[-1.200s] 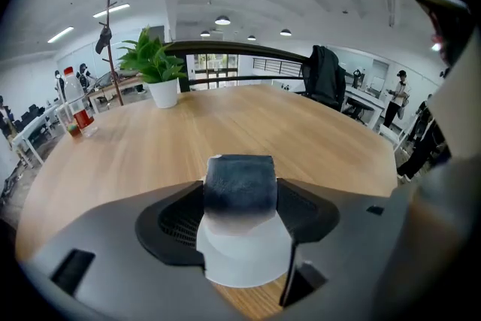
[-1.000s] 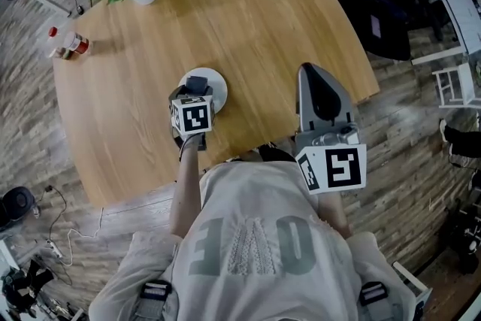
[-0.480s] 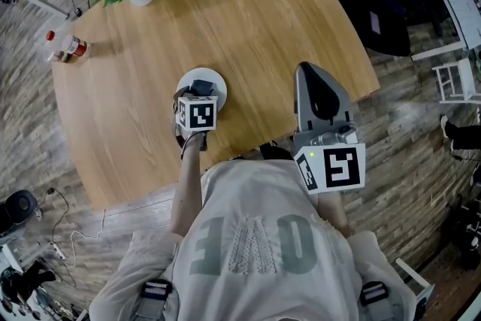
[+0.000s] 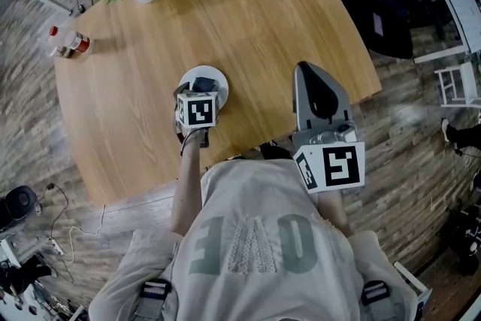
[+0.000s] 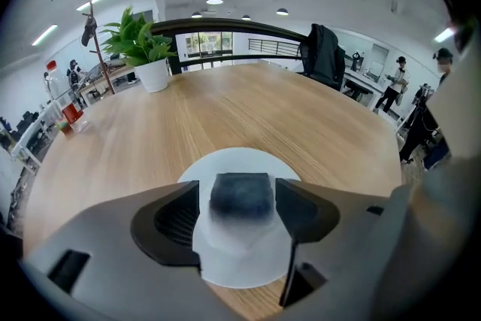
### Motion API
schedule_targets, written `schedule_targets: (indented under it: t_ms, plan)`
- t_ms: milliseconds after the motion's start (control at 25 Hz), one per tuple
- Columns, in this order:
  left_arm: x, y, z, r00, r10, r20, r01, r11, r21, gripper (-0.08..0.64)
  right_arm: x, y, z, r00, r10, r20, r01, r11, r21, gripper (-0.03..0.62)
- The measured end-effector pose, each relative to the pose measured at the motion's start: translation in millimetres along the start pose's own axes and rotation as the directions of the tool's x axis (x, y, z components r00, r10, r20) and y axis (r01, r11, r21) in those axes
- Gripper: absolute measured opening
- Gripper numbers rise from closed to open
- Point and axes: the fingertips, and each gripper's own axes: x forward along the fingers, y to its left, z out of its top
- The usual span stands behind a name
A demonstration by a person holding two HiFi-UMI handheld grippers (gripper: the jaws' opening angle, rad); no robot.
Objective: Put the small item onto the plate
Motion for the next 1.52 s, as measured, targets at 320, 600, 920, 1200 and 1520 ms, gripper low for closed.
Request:
schedule_targets:
  t_ms: [320, 600, 920, 1200, 1520]
  plan:
    - [-68.3, 25.0, 65.5, 0.97, 0.078, 0.23, -0.056, 0.993, -0.102, 0.302, 16.5, 13.4, 21.4, 0.993, 0.1, 0.07, -0.098, 0.995, -0.021, 0.018]
    - [-181.1, 43.2, 135.1, 0.812, 0.136, 0.567, -0.063, 0.987, -0.146, 0.301, 38.1, 42.7, 60.3, 0.962, 0.203, 0.182, -0.195, 0.979, -0.065, 0.018]
    - [-342.3, 48.6, 184.9, 0.425, 0.255, 0.869, -0.196, 0.963, -0.187, 0.131, 46.9, 66.0, 96.8, 0.925, 0.255, 0.28, -0.256, 0.966, -0.033, 0.018]
    - [-403.7, 44.2, 174.9, 0.214, 0.357, 0.909, -0.356, 0.895, -0.268, 0.009, 44.9, 85.9, 102.5, 0.904, 0.311, 0.292, -0.316, 0.948, -0.032, 0.018]
    - [-409.6, 42.9, 164.0, 0.207, 0.382, 0.9, -0.387, 0.877, -0.283, 0.009, 48.7, 103.3, 103.0, 0.89, 0.361, 0.279, -0.36, 0.931, -0.058, 0.017]
